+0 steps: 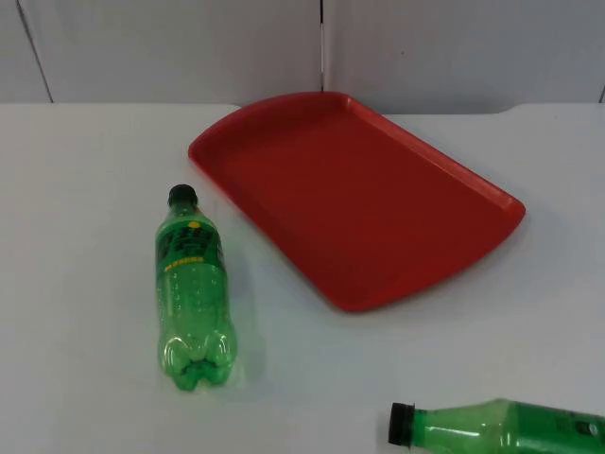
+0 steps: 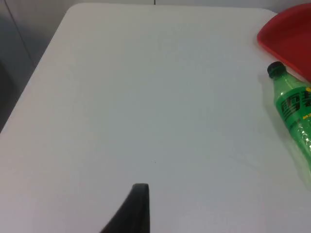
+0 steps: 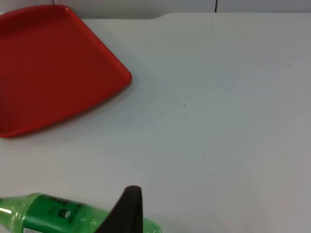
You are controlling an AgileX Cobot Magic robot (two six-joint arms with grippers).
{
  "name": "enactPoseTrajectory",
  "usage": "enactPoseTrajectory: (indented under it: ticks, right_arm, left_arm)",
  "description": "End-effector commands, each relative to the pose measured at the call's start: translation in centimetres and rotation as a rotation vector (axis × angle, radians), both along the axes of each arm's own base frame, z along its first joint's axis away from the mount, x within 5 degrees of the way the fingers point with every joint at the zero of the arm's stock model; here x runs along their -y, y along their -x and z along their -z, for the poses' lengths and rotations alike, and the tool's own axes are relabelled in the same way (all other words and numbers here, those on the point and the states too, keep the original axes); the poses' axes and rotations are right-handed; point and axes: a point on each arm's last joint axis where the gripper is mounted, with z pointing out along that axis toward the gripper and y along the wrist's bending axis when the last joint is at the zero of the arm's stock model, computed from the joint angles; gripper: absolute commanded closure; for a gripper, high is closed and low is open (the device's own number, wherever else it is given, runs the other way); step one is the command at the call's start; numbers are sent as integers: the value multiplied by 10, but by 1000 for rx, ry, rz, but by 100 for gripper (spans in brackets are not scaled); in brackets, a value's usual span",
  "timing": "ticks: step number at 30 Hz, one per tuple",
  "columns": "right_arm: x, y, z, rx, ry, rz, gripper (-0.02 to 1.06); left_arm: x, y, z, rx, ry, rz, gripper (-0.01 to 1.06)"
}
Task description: Place the bottle upright on the tray.
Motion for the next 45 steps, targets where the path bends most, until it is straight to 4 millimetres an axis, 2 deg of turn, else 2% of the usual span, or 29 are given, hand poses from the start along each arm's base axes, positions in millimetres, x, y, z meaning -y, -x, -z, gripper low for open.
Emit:
enactPoseTrajectory:
  ticks: [1, 6, 16, 21, 32, 45]
  right_arm:
    - [0, 0, 0, 5, -1, 9, -1]
    - [0, 0, 0, 5, -1, 9, -1]
    - [0, 0, 0, 5, -1, 9, -1]
    - [0, 0, 0, 5, -1, 9, -1]
    - [0, 0, 0, 5, -2, 8, -1]
    - [0, 0, 0, 5, -2, 8, -1]
  left_arm:
    - [1, 0, 0, 12, -3, 11, 0]
    - [5, 0, -1, 21, 31, 44, 0]
    - [8, -10, -27, 11, 82, 68, 0]
    - [12, -27, -33, -50, 148, 94, 0]
    - [10, -69, -28, -210, 185, 86, 0]
    - [6, -122, -12, -350, 193, 65, 0]
